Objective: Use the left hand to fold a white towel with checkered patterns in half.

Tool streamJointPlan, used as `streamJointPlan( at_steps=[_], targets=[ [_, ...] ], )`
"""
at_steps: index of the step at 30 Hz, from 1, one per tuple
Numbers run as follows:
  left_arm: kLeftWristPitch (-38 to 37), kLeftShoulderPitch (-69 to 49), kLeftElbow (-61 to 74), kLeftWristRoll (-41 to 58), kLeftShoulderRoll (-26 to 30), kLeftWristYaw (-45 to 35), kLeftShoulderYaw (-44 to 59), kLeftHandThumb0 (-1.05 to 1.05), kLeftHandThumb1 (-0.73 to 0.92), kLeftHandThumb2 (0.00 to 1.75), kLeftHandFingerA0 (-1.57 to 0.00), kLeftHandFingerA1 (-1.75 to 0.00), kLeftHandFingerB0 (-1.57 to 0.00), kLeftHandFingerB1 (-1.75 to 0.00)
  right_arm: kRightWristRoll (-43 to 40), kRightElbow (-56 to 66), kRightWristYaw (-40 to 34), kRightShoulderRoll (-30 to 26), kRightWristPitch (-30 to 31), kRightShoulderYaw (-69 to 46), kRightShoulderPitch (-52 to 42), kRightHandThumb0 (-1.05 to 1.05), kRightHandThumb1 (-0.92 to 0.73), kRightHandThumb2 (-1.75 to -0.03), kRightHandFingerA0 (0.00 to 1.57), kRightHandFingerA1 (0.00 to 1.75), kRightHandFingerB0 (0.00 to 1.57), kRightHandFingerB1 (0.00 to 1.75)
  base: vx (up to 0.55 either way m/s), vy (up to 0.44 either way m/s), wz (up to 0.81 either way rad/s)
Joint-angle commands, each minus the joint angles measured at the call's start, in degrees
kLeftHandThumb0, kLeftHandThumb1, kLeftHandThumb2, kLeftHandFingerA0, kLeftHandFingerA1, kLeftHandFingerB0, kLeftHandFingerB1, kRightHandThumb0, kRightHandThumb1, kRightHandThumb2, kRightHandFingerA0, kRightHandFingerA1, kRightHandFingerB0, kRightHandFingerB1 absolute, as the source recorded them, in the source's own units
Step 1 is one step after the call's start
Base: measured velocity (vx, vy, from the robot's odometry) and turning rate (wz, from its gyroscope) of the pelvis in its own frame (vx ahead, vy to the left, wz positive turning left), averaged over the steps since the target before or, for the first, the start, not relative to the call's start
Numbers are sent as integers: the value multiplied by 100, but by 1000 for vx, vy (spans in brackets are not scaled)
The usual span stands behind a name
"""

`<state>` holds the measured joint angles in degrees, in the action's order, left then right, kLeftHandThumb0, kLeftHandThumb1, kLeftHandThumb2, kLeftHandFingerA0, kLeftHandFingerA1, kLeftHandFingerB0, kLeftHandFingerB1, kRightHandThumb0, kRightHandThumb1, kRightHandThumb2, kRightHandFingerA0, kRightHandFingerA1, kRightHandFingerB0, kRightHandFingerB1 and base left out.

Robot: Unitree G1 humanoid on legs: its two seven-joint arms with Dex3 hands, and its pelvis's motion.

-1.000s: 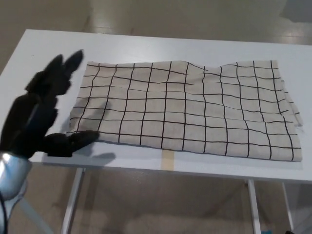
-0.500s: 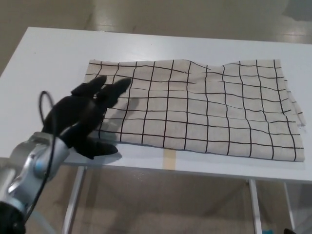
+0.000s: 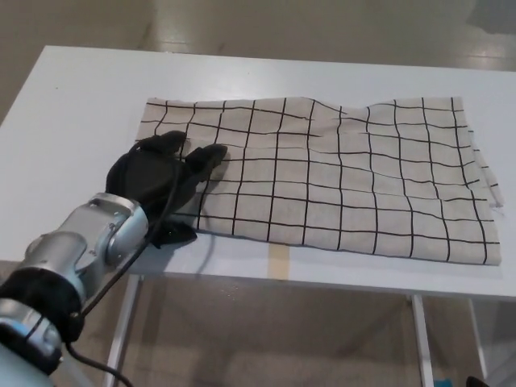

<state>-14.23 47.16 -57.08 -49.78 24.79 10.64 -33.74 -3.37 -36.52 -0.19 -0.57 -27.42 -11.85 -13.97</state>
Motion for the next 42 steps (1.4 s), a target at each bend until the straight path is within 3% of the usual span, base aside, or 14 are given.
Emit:
streamJointPlan(
  at_steps=[1, 3, 4, 7, 12, 13, 15, 19, 22, 25, 31, 34, 35, 42],
  targets=[
    [358, 108, -692, -359, -226, 445, -376, -55, 46, 54, 0, -23, -1, -25, -44, -50, 13, -12, -163, -7, -13, -30, -73, -61, 33, 49, 37, 43, 0, 0, 0],
    [418, -14, -734, -483, -200, 648, -547, -64, 39, 69, -8, -29, -6, -35, -13, 5, 46, 36, -228, 42, -243, -30, -72, -61, 33, 49, 37, 43, 0, 0, 0],
    [457, -20, -766, -552, -198, 741, -641, -28, 25, 85, -10, -53, -10, -51, -3, 22, 47, 48, -248, 54, -298, -30, -73, -61, 33, 49, 37, 43, 0, 0, 0],
    [861, 175, -978, -1124, -218, 1126, -1314, -45, 53, 56, -49, -81, -54, -63, -88, 128, 89, 94, -215, 65, -380, -33, -73, -61, 32, 49, 37, 43, 0, 0, 0],
    [1038, 332, -1153, -1189, -293, 1188, -1568, -41, 55, 56, -55, -95, -60, -79, -206, 241, 155, 128, -125, 44, -357, -33, -73, -61, 32, 49, 37, 43, 0, 0, 0],
    [1125, 285, -1271, -1018, -405, 1278, -1528, -36, 57, 59, -80, -126, -80, -115, -283, 299, 208, 149, -81, 19, -390, -34, -73, -62, 31, 49, 36, 43, 0, 0, 0],
    [1020, -8, -1430, -519, -527, 1487, -1180, -28, 59, 57, -91, -160, -101, -86, -306, 538, 201, 175, 81, 7, -583, -32, -74, -62, 31, 48, 38, 43, 0, 0, 0],
    [1027, -98, -1506, -452, -588, 1533, -1079, -27, 57, 57, -82, -170, -104, -72, -262, 693, 157, 159, 197, 12, -682, -30, -75, -62, 32, 49, 39, 43, 0, 0, 0],
    [853, -219, -1494, -356, -473, 1627, -959, -19, 58, 56, -78, -175, -73, -162, -203, 897, 60, 155, 399, 36, -710, -27, -77, -63, 33, 51, 39, 43, 0, 0, 0],
    [762, -303, -1463, -319, -357, 1758, -893, -17, 62, 53, -74, -175, -55, -175, -203, 923, 93, 149, 415, 49, -762, -26, -78, -63, 33, 52, 40, 44, 0, 0, 0],
    [318, -390, -1260, 253, 260, 2106, -180, -20, 69, 55, -74, -175, -57, -175, -353, 1112, 176, 211, 598, 45, -823, -13, -56, -107, 27, 62, 28, 60, 0, 0, 0],
    [237, -364, -1232, 356, 406, 2087, 85, -20, 69, 55, -74, -175, -57, -175, -437, 1127, 235, 209, 658, 18, -750, -14, -56, -107, 27, 62, 28, 60, 0, 0, 0],
    [130, -355, -1260, 471, 551, 2107, 250, -20, 69, 56, -75, -175, -57, -175, -493, 1107, 284, 220, 632, 2, -743, -27, -80, -63, 32, 53, 39, 45, 0, 0, 0],
    [-84, -352, -1263, 560, 1162, 2196, 634, -23, 70, 56, -77, -175, -57, -175, -353, 1065, 156, 228, 705, 19, -822, -27, -81, -65, 34, 58, 39, 45, 0, 0, 0]
  ],
)
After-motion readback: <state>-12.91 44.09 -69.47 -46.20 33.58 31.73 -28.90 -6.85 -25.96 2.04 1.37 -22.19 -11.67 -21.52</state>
